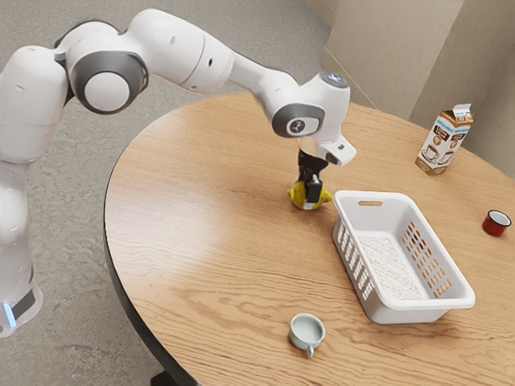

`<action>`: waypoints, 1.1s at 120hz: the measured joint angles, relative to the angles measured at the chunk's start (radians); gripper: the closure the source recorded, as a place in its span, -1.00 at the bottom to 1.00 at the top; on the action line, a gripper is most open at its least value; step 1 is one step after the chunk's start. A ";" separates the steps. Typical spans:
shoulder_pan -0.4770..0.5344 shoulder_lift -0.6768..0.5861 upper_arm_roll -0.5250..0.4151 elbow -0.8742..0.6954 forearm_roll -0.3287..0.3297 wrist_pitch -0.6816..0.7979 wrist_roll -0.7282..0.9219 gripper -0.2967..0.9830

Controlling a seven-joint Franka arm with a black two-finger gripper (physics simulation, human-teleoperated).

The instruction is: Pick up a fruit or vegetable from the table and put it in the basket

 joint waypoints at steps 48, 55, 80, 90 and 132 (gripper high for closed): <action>-0.001 0.010 0.000 -0.003 -0.003 0.029 -0.004 -0.21; -0.001 0.009 0.000 -0.002 -0.002 0.031 -0.005 -0.17; -0.002 -0.021 -0.001 0.006 0.017 0.029 -0.014 -0.04; -0.002 -0.044 -0.001 0.025 0.027 0.014 -0.019 -0.04; 0.001 -0.122 0.044 0.128 0.050 -0.138 -0.042 -0.01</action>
